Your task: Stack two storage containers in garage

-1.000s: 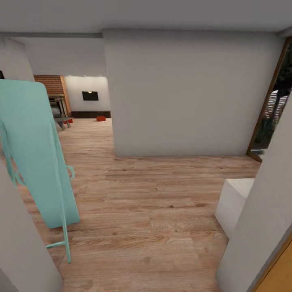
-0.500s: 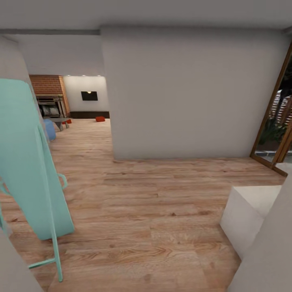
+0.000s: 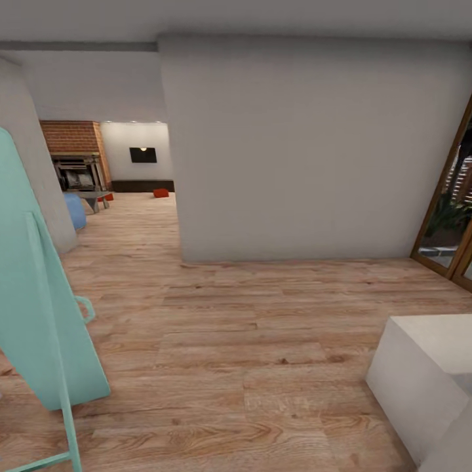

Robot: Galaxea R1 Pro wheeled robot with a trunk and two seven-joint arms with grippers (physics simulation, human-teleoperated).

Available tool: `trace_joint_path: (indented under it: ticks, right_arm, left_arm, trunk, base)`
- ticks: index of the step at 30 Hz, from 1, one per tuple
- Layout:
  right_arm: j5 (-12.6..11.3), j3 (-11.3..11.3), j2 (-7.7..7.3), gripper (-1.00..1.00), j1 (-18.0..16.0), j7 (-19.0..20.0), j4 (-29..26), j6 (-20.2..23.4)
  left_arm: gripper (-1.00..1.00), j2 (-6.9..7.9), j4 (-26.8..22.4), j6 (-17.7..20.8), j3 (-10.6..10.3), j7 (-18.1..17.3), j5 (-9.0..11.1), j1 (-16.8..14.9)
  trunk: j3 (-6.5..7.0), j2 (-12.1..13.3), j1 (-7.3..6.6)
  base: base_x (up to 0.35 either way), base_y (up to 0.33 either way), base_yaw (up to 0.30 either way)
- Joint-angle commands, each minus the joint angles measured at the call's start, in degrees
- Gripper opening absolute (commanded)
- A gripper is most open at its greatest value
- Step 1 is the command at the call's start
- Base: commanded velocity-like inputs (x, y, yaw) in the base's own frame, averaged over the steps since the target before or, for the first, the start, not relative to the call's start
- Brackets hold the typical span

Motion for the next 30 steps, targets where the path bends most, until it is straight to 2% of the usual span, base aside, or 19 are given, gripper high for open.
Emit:
trace_joint_path:
  ticks: [1,17,23,27,30]
  right_arm:
    - [-0.52,0.49,0.02,1.00,-0.06,-0.04,0.14,-0.30]
    - [-0.88,0.40,0.07,1.00,-0.06,-0.01,0.14,-0.24]
    - [-1.18,0.37,0.65,1.00,-0.06,0.21,0.09,-0.24]
    - [-1.28,0.26,1.77,1.00,-0.06,0.35,0.11,-0.25]
    - [-1.34,0.23,2.05,1.00,-0.06,0.39,0.14,-0.19]
  left_arm:
    - [1.00,-0.04,-0.02,-0.11,0.19,0.06,0.15,-0.01]
    - [1.00,-0.07,-0.02,-0.11,0.19,0.06,0.09,-0.01]
    - [1.00,-0.08,-0.02,-0.11,0.19,0.06,0.07,-0.01]
    - [1.00,-0.08,-0.02,-0.11,0.19,0.06,0.07,-0.01]
    - [1.00,-0.08,-0.02,-0.11,0.19,0.06,0.07,-0.01]
  trunk:
    - [-0.05,-0.02,0.03]
    - [-0.05,-0.02,0.03]
    - [-0.05,-0.02,0.03]
    - [-0.05,-0.02,0.03]
    - [-0.05,-0.02,0.03]
  base:
    - [0.326,0.000,0.000]
    - [0.326,0.000,0.000]
    - [0.326,0.000,0.000]
    - [0.326,0.000,0.000]
    - [0.326,0.000,0.050]
